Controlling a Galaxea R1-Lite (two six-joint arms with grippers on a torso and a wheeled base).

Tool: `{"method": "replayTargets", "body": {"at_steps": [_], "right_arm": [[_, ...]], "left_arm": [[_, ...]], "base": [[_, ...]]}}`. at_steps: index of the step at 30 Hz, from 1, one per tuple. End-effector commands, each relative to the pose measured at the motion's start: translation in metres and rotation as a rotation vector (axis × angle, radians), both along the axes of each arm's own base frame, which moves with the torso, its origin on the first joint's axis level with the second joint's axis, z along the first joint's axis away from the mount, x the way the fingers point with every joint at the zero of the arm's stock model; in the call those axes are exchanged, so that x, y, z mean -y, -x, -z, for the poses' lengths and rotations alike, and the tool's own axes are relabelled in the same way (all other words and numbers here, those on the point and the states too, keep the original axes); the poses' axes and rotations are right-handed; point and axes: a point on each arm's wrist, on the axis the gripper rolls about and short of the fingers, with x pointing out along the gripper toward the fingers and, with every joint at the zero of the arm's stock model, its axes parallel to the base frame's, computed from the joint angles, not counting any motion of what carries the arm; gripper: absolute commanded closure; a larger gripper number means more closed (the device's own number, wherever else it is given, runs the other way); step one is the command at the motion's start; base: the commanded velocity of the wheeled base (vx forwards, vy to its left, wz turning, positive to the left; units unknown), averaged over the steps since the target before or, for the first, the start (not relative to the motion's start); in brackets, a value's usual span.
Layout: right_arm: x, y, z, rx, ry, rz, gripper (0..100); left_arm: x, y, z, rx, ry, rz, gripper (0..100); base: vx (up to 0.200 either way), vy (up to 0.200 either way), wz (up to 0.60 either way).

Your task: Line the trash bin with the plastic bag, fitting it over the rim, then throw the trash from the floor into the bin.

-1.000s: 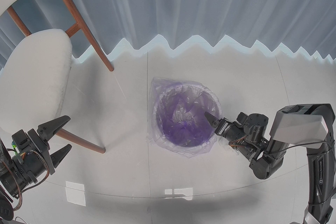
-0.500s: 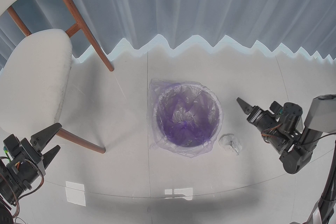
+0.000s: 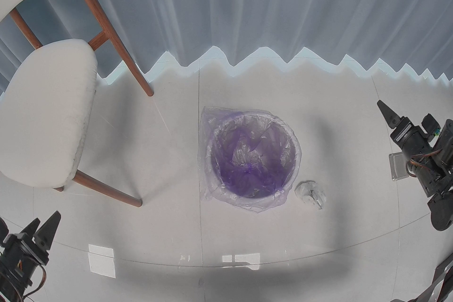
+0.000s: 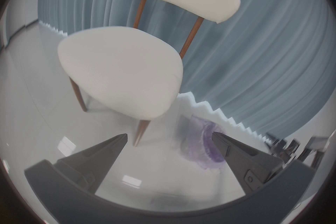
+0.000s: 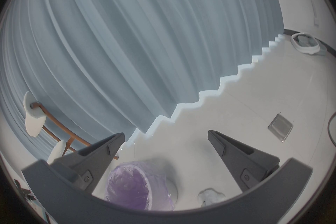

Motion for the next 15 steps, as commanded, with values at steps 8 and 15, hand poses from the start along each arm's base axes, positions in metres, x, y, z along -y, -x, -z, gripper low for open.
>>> {"method": "replayTargets", "body": {"at_steps": [8,15], "right_arm": [[0.025,0.081,-0.031,0.137,0.109,0.125,0],[0.024,0.099,-0.009,0.053,0.246,0.106,0]], "left_arm": [[0.000,0.065,0.042,0.087,-0.372,-0.158,0],[-0.002,0.066,0.044,0.029,-0.395,-0.294,0]], "base": [[0.000,0.000,0.00],[0.000,0.000,0.00]]}}
